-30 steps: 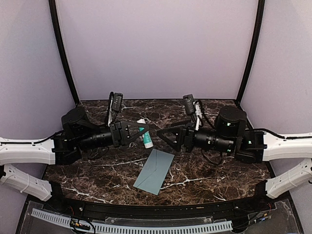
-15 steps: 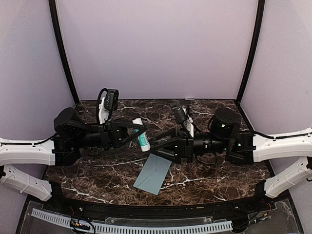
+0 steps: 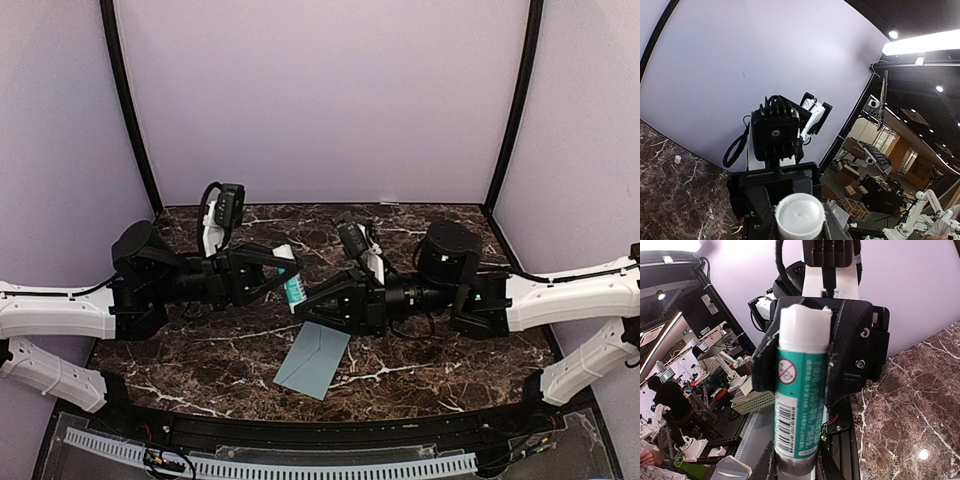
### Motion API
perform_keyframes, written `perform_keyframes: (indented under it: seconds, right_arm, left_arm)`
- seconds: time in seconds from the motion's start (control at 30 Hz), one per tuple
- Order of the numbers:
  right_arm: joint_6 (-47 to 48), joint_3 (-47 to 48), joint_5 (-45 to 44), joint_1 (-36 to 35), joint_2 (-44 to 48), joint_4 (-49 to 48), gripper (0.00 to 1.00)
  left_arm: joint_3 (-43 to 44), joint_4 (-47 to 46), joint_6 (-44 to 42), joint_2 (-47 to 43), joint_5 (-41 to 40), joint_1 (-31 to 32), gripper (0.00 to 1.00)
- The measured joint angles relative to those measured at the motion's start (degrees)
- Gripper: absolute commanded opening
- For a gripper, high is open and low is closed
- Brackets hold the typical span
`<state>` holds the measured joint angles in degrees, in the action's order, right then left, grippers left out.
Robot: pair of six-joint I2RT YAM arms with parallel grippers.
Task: Place the letter into the envelope and seal it
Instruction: Screw the solid glue.
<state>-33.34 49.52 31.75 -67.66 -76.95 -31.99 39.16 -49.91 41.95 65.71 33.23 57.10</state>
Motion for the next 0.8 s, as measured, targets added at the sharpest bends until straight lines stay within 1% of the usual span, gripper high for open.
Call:
perform_keyframes:
  seconds: [0.2, 0.33, 0.53, 0.7, 0.8]
  right_arm:
    - [-0.04, 0.22, -1.49, 0.0, 0.09, 1.36, 0.1]
    - [0.98, 1.77, -5.64, -0.09, 0.33, 6.38, 0.08]
    - [3.1, 6.8, -16.41, -0.26, -0.07, 18.05, 0.08]
    - [3.93, 16.24, -29.27, -1.18, -5.6, 32.09, 0.07]
    - [3.74, 20.28, -35.54, -1.84, -9.81, 38.66, 0.08]
  left_arm:
    - [0.0, 0.85, -1.62, -0.17, -0.33, 0.0, 0.0]
    - [0.04, 5.53, -3.82, -1.68, -4.09, -0.11, 0.0]
    - [2.64, 16.37, -5.7, -3.02, -14.03, -0.22, 0.0]
    - [4.17, 22.73, -5.38, -1.55, -23.02, -1.33, 0.0]
    - [4.22, 25.62, -4.81, 0.66, -27.32, -1.81, 0.0]
